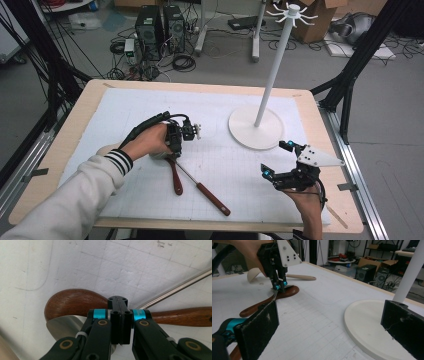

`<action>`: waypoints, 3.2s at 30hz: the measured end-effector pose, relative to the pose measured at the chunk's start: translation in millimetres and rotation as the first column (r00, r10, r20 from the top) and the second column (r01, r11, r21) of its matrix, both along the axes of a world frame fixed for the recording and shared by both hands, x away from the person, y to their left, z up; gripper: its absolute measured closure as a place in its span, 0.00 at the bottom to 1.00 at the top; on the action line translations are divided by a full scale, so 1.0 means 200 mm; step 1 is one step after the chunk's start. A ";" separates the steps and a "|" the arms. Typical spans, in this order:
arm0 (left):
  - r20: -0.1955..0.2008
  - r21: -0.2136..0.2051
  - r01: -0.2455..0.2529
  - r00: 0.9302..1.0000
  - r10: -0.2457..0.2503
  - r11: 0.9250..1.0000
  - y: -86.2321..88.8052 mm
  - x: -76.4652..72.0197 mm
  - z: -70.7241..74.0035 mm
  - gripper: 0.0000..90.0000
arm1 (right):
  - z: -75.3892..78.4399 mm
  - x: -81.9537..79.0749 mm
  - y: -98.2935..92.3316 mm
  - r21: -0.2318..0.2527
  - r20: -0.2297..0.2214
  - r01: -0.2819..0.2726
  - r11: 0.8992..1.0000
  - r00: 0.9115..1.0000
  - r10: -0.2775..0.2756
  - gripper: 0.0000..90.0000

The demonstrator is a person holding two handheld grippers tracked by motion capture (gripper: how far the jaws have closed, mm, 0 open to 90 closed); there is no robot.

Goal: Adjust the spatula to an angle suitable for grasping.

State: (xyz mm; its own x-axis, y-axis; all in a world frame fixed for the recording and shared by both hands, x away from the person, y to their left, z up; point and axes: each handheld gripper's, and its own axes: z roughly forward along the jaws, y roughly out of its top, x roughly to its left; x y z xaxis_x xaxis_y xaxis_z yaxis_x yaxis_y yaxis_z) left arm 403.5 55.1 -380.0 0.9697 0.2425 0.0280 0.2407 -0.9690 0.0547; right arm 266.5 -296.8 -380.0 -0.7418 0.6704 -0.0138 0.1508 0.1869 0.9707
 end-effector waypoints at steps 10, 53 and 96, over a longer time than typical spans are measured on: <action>0.004 0.022 0.000 1.000 0.000 1.000 0.00 -0.01 -0.01 0.99 | 0.00 0.00 0.00 -0.004 0.001 -0.001 1.000 1.000 0.001 0.01; -0.004 0.031 -0.007 1.000 0.007 0.999 0.01 0.00 -0.03 0.99 | -0.01 0.01 0.01 -0.019 -0.009 -0.004 1.000 1.000 0.004 0.01; -0.015 0.031 0.028 0.999 -0.028 0.999 0.02 -0.02 -0.02 0.99 | -0.01 0.01 0.02 -0.025 -0.019 -0.012 1.000 1.000 0.012 0.01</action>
State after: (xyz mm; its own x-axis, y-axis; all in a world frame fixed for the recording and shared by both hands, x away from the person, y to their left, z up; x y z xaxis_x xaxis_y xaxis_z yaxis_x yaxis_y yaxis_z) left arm 398.9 58.9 -383.8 0.9766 0.2142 0.0215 0.2138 -0.9767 0.0206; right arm 268.8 -292.4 -382.3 -0.7500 0.6612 -0.0165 0.1671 0.2135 0.9626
